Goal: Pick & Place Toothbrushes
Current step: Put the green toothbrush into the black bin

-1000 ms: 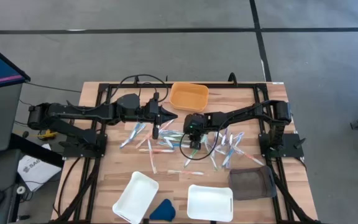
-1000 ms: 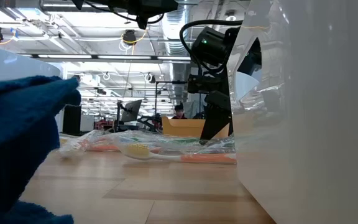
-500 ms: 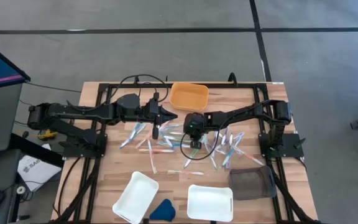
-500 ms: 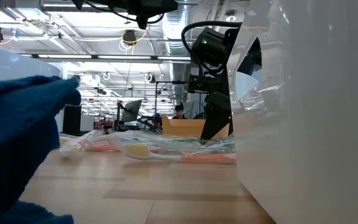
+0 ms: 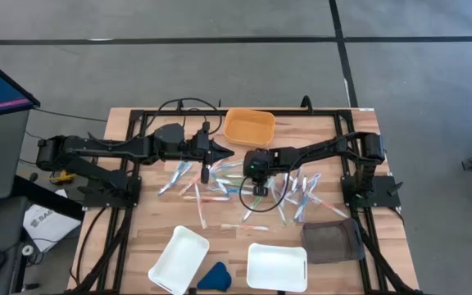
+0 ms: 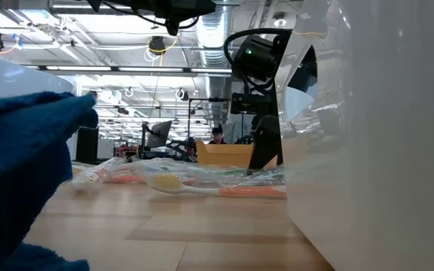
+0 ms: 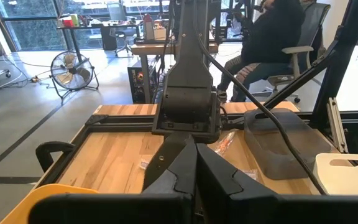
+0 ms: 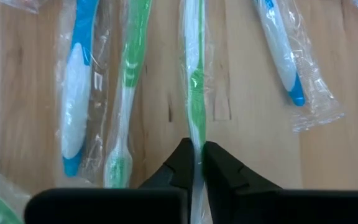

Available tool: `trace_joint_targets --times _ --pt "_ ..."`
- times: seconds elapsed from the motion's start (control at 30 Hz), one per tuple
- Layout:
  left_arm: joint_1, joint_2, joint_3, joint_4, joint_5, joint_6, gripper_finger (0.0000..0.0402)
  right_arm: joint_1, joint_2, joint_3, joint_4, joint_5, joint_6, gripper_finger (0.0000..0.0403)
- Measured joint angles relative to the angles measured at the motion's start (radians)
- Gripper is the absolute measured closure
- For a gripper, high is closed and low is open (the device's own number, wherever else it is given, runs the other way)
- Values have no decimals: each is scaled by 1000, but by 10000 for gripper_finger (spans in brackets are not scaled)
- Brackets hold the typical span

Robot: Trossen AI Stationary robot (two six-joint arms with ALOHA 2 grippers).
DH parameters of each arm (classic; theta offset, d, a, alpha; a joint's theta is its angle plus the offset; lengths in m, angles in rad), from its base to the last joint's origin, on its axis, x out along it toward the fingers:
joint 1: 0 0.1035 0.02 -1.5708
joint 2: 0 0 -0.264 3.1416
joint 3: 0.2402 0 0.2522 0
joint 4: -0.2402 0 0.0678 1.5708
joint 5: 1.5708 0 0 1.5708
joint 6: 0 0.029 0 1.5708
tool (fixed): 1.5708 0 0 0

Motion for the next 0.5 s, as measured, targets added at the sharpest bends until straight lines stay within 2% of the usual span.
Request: trace_joint_targets --times 0.17,0.37,0.5 --pt "0 0 0 0 0 0 399 28 0 36 -59 49 -1 392" --pt "0 0 0 -1 0 0 399 78 0 79 -113 58 -2 394" --pt "0 0 0 -1 0 0 399 117 0 105 -157 122 -2 394"
